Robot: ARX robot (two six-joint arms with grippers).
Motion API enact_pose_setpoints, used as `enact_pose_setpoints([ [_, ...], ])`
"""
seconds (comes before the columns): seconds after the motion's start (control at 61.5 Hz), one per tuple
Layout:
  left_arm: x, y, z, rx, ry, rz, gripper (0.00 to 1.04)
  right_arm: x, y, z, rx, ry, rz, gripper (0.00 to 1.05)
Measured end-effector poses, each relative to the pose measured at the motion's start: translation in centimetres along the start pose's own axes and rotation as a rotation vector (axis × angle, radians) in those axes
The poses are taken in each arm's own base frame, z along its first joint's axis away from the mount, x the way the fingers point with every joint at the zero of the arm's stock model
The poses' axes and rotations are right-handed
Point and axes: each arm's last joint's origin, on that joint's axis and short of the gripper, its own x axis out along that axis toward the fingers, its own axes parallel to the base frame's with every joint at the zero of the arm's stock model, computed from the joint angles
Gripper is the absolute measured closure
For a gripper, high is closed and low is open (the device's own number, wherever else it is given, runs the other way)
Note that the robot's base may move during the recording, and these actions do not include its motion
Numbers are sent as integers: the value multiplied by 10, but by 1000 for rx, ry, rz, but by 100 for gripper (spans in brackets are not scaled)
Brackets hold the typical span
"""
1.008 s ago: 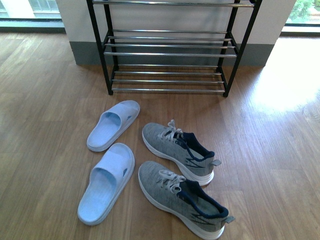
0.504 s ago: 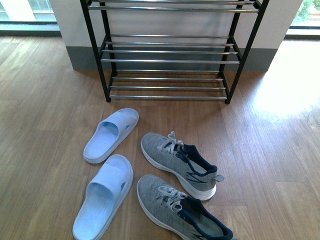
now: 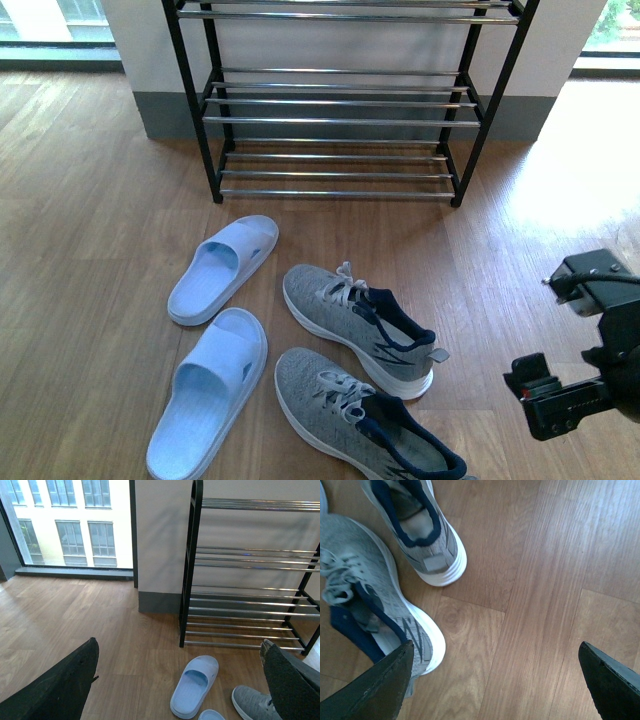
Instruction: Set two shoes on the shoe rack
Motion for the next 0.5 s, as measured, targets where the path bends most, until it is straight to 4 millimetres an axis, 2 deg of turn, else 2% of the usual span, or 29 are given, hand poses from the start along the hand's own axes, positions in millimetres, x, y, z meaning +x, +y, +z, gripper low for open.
enact_pose_setpoints([
  [0.065, 0, 0, 0, 0, 0, 0, 9, 26, 2, -10, -23, 62, 12, 9],
  [0.179, 0, 0, 0, 0, 0, 0, 9, 57, 7, -19, -53, 121, 13, 9],
  [0.374, 0, 0, 0, 0, 0, 0, 9, 94, 17, -32, -87, 192, 20, 9],
  [0.504, 0, 0, 0, 0, 0, 0, 9, 104, 22, -37, -99, 214, 36, 9],
])
